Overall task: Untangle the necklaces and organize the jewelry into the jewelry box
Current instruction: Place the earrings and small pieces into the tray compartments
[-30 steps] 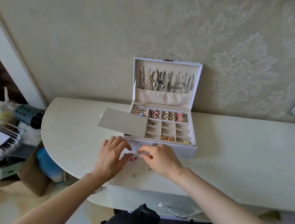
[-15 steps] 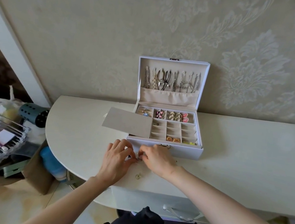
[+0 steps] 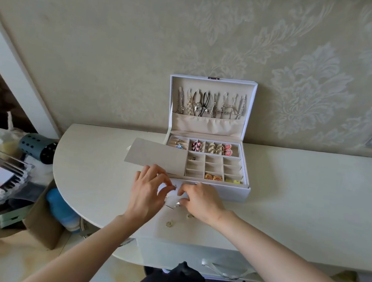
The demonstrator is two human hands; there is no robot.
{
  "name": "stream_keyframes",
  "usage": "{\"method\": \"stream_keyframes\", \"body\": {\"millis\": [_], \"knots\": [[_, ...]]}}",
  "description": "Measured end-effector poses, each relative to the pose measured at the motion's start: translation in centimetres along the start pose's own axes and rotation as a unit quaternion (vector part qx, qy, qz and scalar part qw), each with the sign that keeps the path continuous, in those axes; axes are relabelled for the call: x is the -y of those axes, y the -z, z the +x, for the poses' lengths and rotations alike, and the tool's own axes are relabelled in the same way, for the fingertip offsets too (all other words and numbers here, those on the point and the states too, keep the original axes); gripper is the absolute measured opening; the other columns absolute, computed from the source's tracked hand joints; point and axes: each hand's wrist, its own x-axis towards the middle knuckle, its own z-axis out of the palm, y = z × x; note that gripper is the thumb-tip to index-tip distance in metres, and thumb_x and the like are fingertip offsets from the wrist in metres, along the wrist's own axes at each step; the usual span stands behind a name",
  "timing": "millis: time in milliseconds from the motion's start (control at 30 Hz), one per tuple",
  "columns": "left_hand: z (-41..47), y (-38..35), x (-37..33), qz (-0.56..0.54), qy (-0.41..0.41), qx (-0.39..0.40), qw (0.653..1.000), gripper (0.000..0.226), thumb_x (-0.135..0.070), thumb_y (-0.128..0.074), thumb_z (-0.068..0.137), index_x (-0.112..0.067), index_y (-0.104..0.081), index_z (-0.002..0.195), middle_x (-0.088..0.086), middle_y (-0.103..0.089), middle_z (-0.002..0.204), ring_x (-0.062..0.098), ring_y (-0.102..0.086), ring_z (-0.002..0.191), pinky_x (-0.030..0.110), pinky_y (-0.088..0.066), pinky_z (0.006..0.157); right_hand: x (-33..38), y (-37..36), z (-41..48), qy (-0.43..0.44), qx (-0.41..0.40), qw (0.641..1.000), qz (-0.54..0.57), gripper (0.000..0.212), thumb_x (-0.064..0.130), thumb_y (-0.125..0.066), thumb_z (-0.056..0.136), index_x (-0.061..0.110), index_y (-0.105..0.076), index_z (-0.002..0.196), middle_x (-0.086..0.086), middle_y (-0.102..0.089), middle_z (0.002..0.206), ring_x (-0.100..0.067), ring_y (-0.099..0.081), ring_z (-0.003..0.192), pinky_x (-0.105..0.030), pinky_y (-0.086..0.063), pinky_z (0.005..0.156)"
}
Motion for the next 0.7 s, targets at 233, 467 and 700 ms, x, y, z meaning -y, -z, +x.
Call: {"method": "stream_keyframes", "body": {"millis": [233, 467, 700], "knots": [[0.3, 0.3, 0.0, -0.012, 0.004, -0.006, 1.0, 0.012, -0.028, -0.067, 0.077, -0.017, -0.066, 0.072, -0.001, -0.06, 0.087, 0.016, -0.045, 0.08, 0.025, -0.029, 0.067, 0.0, -0.2, -0.1, -0.006, -0.012, 1.0, 0.027, 0.015, 0.025, -0.056, 0.091, 0.018, -0.068, 0.098, -0.002, -0.071, 0.099, -0.021, -0.064, 0.093, -0.031, -0.048, 0.085], [5.1, -0.5, -2.7, -0.047, 0.038, -0.02, 0.998, 0.014, -0.026, -0.07, 0.077, -0.013, -0.068, 0.074, 0.0, -0.061, 0.089, 0.018, -0.047, 0.085, 0.032, -0.032, 0.07, -2.5, 5.5, -0.9, -0.068, -0.117, 0.982, 0.135, 0.011, 0.025, -0.063, 0.089, 0.016, -0.07, 0.087, 0.007, -0.067, 0.069, -0.006, -0.056, 0.056, -0.022, -0.04, 0.06], [11.0, -3.7, -5.7, 0.025, 0.008, 0.105, 0.994, 0.019, -0.032, -0.066, 0.084, -0.016, -0.073, 0.092, -0.001, -0.057, 0.108, 0.021, -0.045, 0.108, 0.031, -0.026, 0.088, -7.8, 8.4, 2.6, -0.134, -0.142, 0.978, 0.068, 0.013, 0.021, -0.061, 0.09, 0.014, -0.073, 0.091, 0.001, -0.073, 0.096, -0.018, -0.065, 0.09, -0.028, -0.048, 0.078]]}}
